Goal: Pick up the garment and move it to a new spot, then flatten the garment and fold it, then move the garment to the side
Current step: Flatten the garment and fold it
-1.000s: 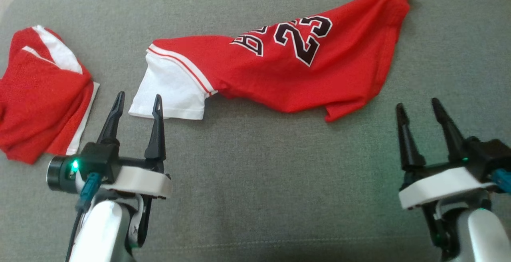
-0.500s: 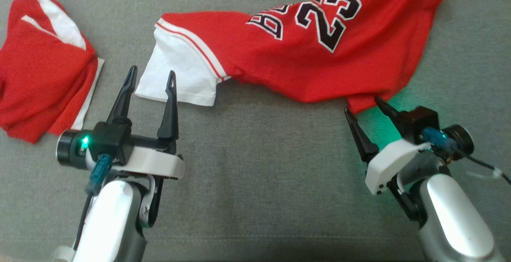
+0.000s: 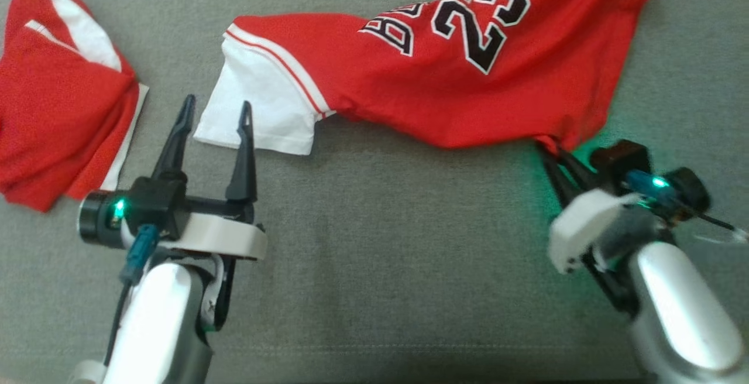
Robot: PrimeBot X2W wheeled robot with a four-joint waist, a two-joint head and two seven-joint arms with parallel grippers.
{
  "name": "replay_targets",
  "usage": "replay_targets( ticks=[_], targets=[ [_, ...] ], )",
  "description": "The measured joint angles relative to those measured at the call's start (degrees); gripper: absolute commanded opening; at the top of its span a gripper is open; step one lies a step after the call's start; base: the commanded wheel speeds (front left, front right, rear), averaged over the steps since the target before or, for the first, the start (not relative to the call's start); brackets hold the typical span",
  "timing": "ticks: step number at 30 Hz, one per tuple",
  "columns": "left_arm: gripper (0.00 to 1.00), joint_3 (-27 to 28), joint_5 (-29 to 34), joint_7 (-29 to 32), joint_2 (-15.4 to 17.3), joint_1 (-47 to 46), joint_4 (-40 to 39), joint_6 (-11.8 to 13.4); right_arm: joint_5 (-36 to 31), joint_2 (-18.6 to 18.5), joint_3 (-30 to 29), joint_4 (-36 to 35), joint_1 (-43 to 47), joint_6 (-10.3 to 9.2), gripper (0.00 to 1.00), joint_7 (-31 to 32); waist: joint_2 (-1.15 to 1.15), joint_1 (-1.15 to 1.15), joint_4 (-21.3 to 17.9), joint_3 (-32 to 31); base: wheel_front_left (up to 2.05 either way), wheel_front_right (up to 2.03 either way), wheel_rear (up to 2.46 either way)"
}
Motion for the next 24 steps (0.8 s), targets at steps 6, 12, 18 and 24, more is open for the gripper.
replay_targets(
  ticks=[6, 12, 18, 24],
  targets=[
    [1.0, 1.0, 0.0, 0.0, 0.2, 0.3, 0.0, 0.0, 0.0, -5.7, -3.7, -7.7, 5.6, 0.0, 0.0, 2.4, 0.0, 0.0, -1.9, -1.3, 0.0, 0.0, 0.0],
    [1.0, 1.1, 0.0, 0.0, 0.4, 0.4, -0.1, 0.0, 0.0, -10.0, -6.7, -11.0, 8.9, 0.0, 0.0, 4.4, 0.0, 0.0, -3.3, -2.4, 0.0, 0.0, 0.0],
    [1.0, 1.2, 0.0, 0.0, 0.6, 0.7, -0.1, -0.2, 2.2, -8.9, -8.4, -9.2, 11.5, 0.0, 1.0, 2.1, 0.0, 0.0, -4.4, -2.9, 0.0, 0.0, 0.0],
    [1.0, 1.2, 0.0, 0.0, 0.9, 2.9, 0.0, -0.2, 4.8, -3.2, -8.4, -10.2, 12.7, 0.0, 1.0, -4.6, 0.0, 0.0, -5.1, -3.8, 0.0, 0.0, 0.0]
  ],
)
